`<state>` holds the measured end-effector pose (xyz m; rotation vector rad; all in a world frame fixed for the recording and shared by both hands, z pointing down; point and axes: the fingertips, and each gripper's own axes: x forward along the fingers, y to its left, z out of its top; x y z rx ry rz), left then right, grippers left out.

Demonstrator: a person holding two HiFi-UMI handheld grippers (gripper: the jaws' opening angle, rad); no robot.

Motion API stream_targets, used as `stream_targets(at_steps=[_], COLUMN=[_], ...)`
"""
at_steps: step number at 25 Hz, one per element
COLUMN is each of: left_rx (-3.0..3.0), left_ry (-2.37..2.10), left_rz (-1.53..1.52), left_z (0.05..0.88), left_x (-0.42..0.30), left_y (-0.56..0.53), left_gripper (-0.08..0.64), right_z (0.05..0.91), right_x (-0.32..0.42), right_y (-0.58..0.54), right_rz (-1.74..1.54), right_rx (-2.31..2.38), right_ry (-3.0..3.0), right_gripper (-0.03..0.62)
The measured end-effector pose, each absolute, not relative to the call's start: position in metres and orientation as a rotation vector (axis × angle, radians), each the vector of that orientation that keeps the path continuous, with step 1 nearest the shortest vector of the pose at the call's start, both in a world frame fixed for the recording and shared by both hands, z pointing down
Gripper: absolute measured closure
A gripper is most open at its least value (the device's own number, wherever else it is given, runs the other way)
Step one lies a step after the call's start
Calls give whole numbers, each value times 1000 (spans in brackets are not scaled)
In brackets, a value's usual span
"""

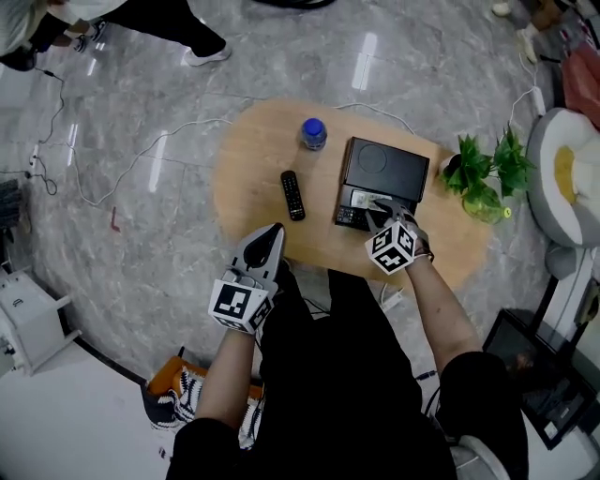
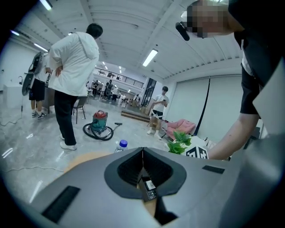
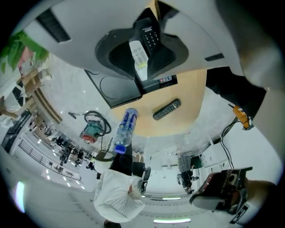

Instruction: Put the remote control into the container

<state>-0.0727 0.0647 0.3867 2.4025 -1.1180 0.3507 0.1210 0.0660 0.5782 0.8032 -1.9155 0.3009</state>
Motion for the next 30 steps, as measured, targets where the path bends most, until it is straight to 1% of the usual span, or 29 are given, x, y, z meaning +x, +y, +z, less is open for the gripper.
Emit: stream_targets(at_steps=[4, 7, 17, 22, 30], left_rx=[2451, 2507, 2705, 2724, 2717], left_ry=[-1134, -1127, -1003, -973, -977], left_rz=[329, 313, 276, 242, 176], left_z=[356, 331, 264, 247, 240], left_x=[-81, -85, -81, -92, -100], left_y=[54, 46, 28, 24, 16], left_gripper=[552, 552, 552, 554, 552], right_z=[513, 464, 343, 308, 303], right_x=[124, 130, 155, 152, 130], right_y=[62, 56, 57, 64, 60], right_rz=[329, 367, 443, 428, 413], right_rx=[986, 1156, 1624, 1759, 1734], right_ry=[-1996, -2044, -2113, -2126, -2139], right_gripper=[545, 566, 577, 577, 577])
